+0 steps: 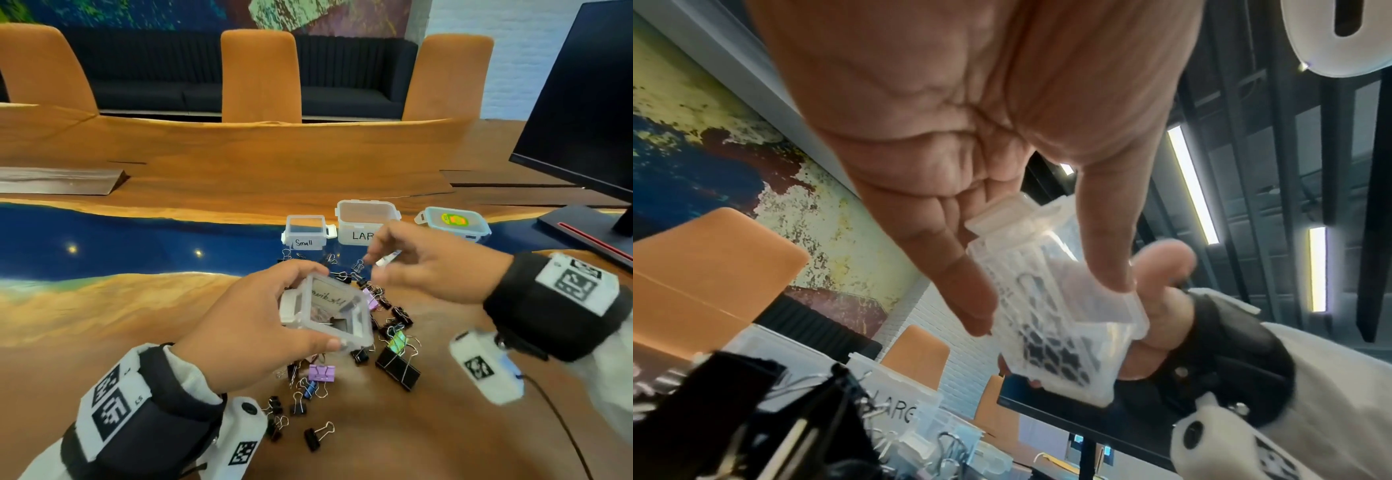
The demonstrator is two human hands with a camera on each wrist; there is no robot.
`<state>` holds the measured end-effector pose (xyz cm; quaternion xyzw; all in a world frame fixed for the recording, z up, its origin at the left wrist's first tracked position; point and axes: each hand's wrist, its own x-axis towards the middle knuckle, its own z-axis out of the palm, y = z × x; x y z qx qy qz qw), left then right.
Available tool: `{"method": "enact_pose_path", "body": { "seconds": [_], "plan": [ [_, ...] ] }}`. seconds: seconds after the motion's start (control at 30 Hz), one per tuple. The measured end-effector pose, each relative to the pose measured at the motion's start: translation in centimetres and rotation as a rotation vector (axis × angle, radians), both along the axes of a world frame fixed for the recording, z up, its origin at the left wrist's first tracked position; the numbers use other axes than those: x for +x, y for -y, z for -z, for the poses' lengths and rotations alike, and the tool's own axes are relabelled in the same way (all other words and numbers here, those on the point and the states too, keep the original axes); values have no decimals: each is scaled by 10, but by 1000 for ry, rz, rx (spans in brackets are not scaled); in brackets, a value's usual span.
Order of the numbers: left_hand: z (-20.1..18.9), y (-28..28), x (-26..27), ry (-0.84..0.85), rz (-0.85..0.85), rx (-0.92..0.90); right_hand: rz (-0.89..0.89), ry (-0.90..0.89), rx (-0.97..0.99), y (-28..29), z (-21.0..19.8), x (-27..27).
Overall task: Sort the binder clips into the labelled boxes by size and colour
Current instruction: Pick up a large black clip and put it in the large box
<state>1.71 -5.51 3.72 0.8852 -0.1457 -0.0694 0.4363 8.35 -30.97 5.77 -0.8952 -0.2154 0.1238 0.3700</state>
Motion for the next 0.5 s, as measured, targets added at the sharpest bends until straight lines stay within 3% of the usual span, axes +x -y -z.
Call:
{"method": "enact_pose_path", "body": {
  "seconds": [0.07,0.17,0.23,0.5],
  "plan": [
    [2,-9,-1,-10,-34,37,122,93,-349,23,7,27],
    [5,-16,-2,-24,-53,33,147,43,-894,48,31,53],
    [6,-18,-2,-27,-51,21,126,3,-996,50,46,56],
    [12,-23,2,-34,-51,-3,97,94,-1046,44,57,56]
  ]
}}
